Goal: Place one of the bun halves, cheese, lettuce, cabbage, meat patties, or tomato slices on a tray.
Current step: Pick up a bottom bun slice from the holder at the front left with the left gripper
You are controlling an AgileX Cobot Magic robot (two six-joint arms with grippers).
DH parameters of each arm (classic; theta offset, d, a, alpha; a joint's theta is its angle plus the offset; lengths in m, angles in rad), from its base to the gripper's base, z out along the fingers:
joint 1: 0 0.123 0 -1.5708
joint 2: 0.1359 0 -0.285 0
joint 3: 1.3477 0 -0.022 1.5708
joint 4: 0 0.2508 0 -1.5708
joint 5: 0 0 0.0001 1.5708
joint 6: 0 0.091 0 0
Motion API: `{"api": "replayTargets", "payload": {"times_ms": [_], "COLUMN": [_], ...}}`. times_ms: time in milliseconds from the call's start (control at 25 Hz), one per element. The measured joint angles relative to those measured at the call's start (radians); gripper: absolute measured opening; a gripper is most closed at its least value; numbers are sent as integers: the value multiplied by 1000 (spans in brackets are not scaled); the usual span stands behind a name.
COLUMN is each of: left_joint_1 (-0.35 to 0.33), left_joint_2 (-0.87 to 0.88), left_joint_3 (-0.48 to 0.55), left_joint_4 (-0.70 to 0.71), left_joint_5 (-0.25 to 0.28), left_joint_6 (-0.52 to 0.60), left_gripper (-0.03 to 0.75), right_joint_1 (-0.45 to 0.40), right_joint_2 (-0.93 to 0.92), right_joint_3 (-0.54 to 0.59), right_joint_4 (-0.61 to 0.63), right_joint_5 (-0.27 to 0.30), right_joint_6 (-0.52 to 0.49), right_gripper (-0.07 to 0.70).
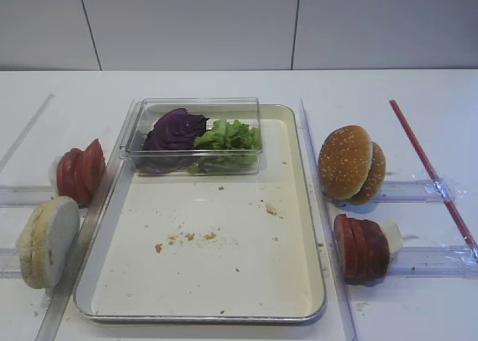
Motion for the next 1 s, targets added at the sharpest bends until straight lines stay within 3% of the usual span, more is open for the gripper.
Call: {"api": "replayTargets", "payload": {"times_ms": [1000], "left_joint_1": [0], "left_joint_2": [0], "left_joint_3": [0], "left_joint_4": [-2], "left_joint_5": [0], "left_joint_6": [-3], "left_gripper": [358], "right_joint_1": [0], "right_joint_2": [0], "right_joint_3": [0], "right_joint_4": [0], "right_joint_5": [0], "right_joint_6": [0], "right_gripper": [587]}}
